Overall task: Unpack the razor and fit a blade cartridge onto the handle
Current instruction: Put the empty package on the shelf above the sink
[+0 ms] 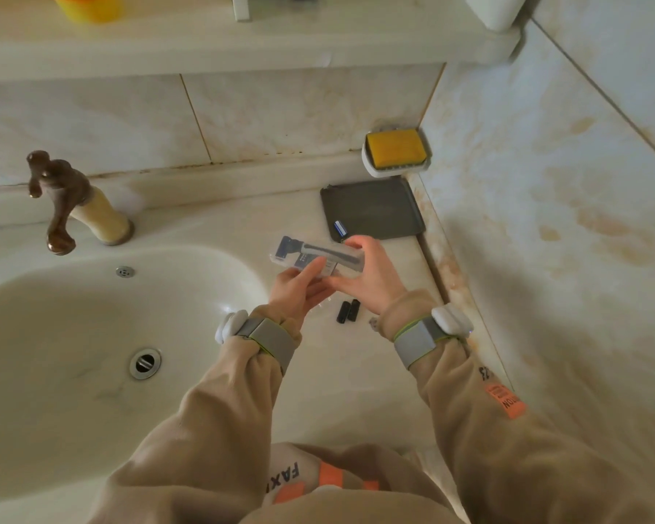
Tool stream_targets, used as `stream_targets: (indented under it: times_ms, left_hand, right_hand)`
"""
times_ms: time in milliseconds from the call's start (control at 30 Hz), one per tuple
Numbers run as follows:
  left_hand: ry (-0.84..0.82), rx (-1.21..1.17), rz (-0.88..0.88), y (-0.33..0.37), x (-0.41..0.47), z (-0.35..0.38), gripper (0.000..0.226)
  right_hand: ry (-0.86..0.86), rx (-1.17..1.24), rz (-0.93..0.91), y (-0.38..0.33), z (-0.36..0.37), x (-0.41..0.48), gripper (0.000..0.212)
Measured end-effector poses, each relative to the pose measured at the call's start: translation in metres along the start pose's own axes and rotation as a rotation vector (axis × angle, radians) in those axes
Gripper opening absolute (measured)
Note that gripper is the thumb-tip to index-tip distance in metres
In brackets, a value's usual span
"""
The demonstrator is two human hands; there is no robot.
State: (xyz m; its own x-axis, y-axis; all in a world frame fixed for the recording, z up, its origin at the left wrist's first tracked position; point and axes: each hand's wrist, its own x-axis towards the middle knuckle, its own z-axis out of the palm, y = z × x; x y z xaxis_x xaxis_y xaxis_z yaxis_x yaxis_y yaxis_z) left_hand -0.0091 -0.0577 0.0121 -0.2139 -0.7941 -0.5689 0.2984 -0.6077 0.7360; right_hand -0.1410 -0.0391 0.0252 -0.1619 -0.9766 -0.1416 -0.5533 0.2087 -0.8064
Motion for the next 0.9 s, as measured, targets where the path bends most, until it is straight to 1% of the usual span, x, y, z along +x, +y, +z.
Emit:
stream_targets:
  times_ms: [100,200,267,367,433,533,600,667,767,900]
  left_hand:
    - [-0.052,0.057,0.086,0.029,-0.008,0.019,0.024]
    - [-0.137,0.042,0.157,0.061,-0.018,0.033,0.021]
    - [-0.141,0.022,0.252,0.090,-0.022,0.042,0.027]
    - [-0.104,0.058,0.414,0.132,-0.028,0.052,0.046]
    - [-0.143,0.152,0.500,0.156,-0.033,0.063,0.051]
    - [-0.177,0.295,0.563,0.182,-0.035,0.077,0.053]
    - [-0.195,0.311,0.542,0.198,-0.031,0.088,0.054]
    - [-0.247,0.307,0.463,0.207,-0.029,0.095,0.058]
    - [-0.292,0.360,0.434,0.216,-0.022,0.106,0.065]
    - [-0.311,0.415,0.410,0.218,-0.016,0.118,0.074]
  right_hand:
    - [0.052,-0.071,-0.154,-0.022,-0.022,0.008,0.056]
    - [0.055,-0.079,-0.219,-0.045,-0.055,0.018,0.058]
    - [0.056,-0.055,-0.249,-0.063,-0.083,0.027,0.060]
    - [0.093,-0.036,-0.318,-0.086,-0.119,0.041,0.060]
    - [0.150,-0.048,-0.393,-0.101,-0.139,0.051,0.058]
    - [0.222,-0.034,-0.483,-0.120,-0.158,0.067,0.052]
    - [0.264,-0.016,-0.518,-0.128,-0.168,0.080,0.044]
    - [0.297,-0.043,-0.498,-0.128,-0.173,0.090,0.038]
    - [0.309,-0.102,-0.487,-0.127,-0.183,0.103,0.038]
    - [0.344,-0.130,-0.460,-0.122,-0.192,0.113,0.037]
